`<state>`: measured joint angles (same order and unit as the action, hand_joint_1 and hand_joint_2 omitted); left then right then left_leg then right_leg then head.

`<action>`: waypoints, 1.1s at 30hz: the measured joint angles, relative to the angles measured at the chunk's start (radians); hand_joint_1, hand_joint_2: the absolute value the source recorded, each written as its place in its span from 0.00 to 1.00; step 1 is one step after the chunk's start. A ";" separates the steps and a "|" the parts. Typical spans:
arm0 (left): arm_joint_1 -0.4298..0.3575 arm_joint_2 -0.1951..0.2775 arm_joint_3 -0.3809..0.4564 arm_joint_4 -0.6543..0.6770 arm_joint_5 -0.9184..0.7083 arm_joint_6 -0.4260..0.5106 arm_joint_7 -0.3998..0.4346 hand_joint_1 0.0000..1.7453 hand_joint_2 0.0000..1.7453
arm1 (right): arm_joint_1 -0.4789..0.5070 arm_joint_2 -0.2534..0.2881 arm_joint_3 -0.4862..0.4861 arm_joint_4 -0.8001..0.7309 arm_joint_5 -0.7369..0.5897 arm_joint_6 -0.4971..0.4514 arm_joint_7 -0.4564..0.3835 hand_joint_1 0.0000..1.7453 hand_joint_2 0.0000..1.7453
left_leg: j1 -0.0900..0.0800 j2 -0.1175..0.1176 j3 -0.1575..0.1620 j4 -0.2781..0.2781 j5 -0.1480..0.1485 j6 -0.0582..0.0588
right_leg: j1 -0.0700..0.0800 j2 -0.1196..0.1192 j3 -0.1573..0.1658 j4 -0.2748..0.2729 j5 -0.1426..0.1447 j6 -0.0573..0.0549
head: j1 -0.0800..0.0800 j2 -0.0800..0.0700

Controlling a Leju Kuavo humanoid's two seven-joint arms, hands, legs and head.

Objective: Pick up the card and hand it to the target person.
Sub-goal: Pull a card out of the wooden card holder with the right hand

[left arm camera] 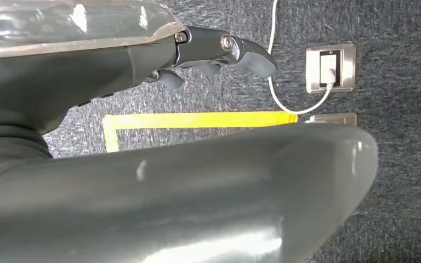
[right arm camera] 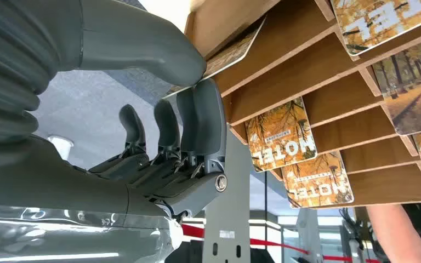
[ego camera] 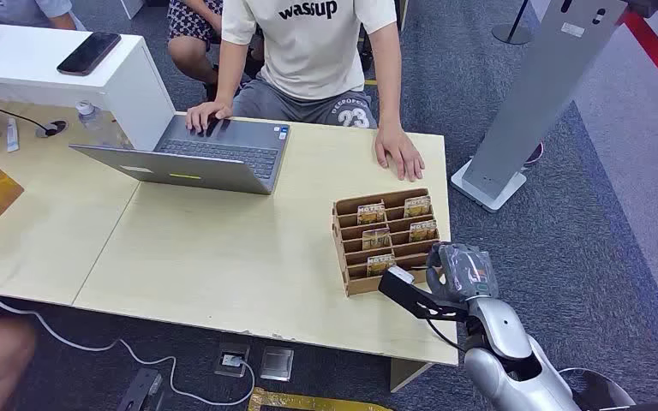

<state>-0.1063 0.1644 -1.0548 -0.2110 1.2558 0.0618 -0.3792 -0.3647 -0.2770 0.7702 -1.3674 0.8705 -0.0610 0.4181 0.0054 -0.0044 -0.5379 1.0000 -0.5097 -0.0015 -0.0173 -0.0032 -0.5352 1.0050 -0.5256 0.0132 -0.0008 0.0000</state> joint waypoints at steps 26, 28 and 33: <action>0.000 0.000 0.000 0.000 0.000 -0.009 0.000 0.00 0.00 | 0.010 0.000 0.000 0.013 0.000 0.006 -0.003 0.76 1.00 | 0.000 0.000 0.000 0.000 0.000 0.000 | 0.000 0.000 0.000 0.000 0.000 0.000 | 0.000 0.000; 0.000 0.000 0.000 0.000 0.000 -0.009 0.000 0.00 0.00 | 0.010 0.000 0.000 0.014 0.000 0.006 -0.004 0.77 1.00 | 0.000 0.000 0.000 0.000 0.000 0.000 | 0.000 0.000 0.000 0.000 0.000 0.000 | 0.000 0.000; 0.000 0.000 0.000 0.000 0.000 -0.010 0.000 0.00 0.00 | 0.009 0.000 0.000 0.014 0.000 0.006 -0.005 0.82 1.00 | 0.000 0.000 0.000 0.000 0.000 0.000 | 0.000 0.000 0.000 0.000 0.000 0.000 | 0.000 0.000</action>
<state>-0.1063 0.1644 -1.0548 -0.2110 1.2558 0.0523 -0.3792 -0.3555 -0.2766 0.7698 -1.3539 0.8705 -0.0549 0.4131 0.0054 -0.0044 -0.5379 1.0000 -0.5097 -0.0015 -0.0173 -0.0033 -0.5352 1.0050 -0.5256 0.0132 -0.0007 0.0000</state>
